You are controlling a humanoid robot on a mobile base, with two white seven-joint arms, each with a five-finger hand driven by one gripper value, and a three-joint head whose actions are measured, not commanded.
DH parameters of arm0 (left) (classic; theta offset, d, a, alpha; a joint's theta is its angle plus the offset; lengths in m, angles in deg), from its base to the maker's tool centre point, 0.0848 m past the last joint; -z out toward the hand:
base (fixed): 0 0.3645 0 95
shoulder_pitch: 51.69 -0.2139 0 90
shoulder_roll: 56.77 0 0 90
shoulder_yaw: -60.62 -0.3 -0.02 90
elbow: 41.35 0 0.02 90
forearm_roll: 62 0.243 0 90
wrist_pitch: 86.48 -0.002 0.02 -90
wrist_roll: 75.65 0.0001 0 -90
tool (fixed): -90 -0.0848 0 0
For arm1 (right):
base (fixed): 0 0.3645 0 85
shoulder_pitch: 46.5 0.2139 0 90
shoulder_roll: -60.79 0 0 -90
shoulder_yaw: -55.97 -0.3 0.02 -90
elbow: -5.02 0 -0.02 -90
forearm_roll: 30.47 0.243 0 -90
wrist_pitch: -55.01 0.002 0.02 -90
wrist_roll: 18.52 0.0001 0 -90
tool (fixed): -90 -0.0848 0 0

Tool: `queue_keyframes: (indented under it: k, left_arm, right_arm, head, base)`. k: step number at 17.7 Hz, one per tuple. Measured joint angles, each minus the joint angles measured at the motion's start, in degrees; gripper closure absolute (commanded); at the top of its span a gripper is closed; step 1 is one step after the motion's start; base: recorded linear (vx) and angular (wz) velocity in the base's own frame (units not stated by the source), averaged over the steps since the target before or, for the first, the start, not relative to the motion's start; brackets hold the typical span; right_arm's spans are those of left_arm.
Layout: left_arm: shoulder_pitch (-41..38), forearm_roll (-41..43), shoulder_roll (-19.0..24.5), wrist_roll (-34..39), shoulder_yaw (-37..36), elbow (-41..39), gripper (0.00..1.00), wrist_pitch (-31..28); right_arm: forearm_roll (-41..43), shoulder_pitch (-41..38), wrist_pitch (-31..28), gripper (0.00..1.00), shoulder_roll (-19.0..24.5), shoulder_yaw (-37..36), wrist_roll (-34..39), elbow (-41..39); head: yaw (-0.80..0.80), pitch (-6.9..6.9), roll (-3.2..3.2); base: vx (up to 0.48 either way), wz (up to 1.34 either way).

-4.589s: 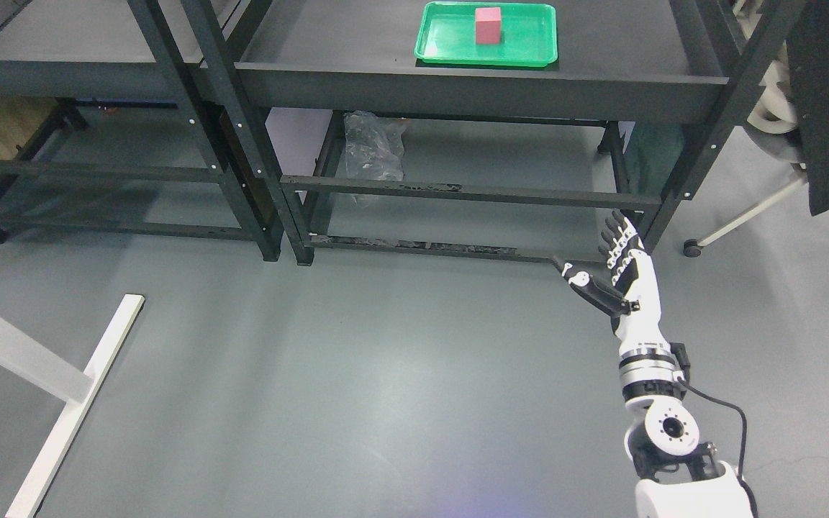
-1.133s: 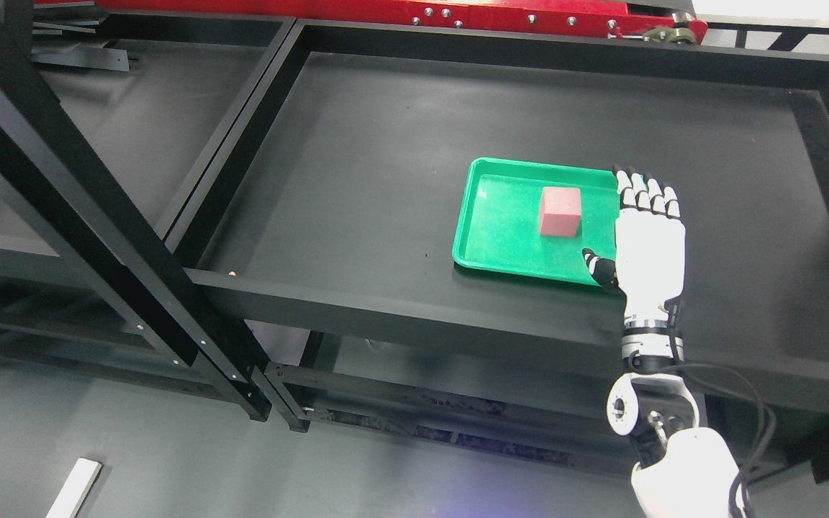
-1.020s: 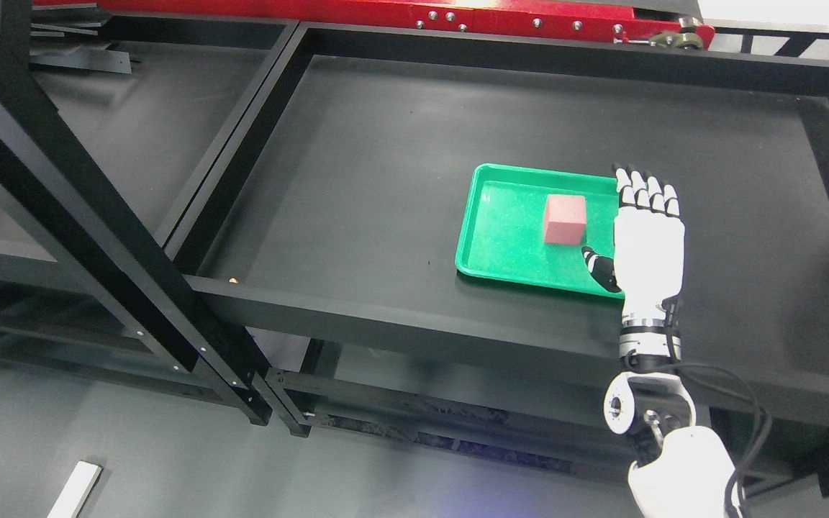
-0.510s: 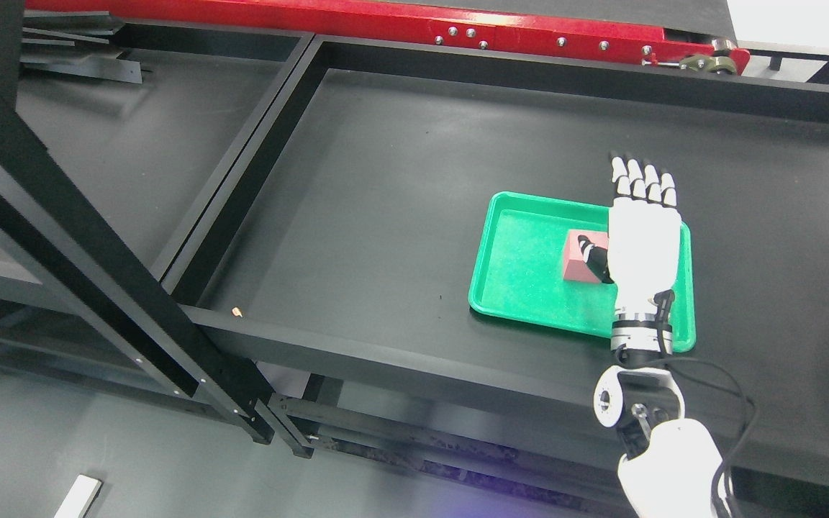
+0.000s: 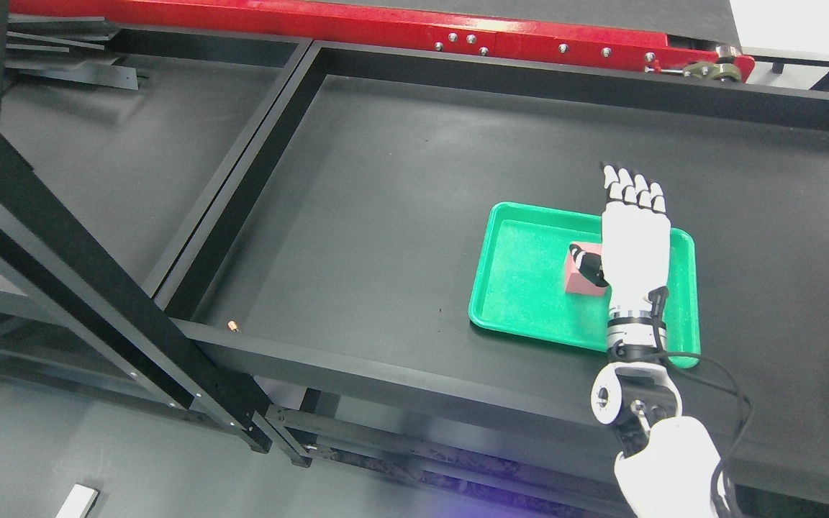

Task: Pick pink block from left shelf to tray
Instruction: 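Lower the right hand over the pink block, then close the right hand fingers around the pink block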

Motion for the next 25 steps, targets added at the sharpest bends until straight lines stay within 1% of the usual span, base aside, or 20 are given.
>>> queue_keyframes:
  k: [6, 9, 15, 25]
  left_arm:
    - [0.0, 0.0, 0.0, 0.0, 0.0, 0.0, 0.0, 0.0]
    - [0.0, 0.0, 0.0, 0.0, 0.0, 0.0, 0.0, 0.0]
    - [0.0, 0.0, 0.0, 0.0, 0.0, 0.0, 0.0, 0.0]
    - [0.0, 0.0, 0.0, 0.0, 0.0, 0.0, 0.0, -0.01]
  right_arm:
    - [5.27, -0.02, -0.12, 0.01, 0.13, -0.08, 10.4, 0.51]
    - [7.29, -0.03, -0.15, 0.01, 0.15, -0.05, 13.59, 0.95]
    - [10.48, 0.09, -0.01, 0.01, 0.22, -0.1, 15.39, 1.85]
    - [11.83, 0.56, 0.25, 0.01, 0.25, -0.19, 16.2, 4.28]
  head:
    - [0.0, 0.0, 0.0]
    - [0.0, 0.0, 0.0]
    - [0.0, 0.0, 0.0]
    - [0.0, 0.0, 0.0]
  base:
    - [0.019, -0.01]
    - [0.029, -0.04]
    - [0.032, -0.04]
    - [0.041, -0.07]
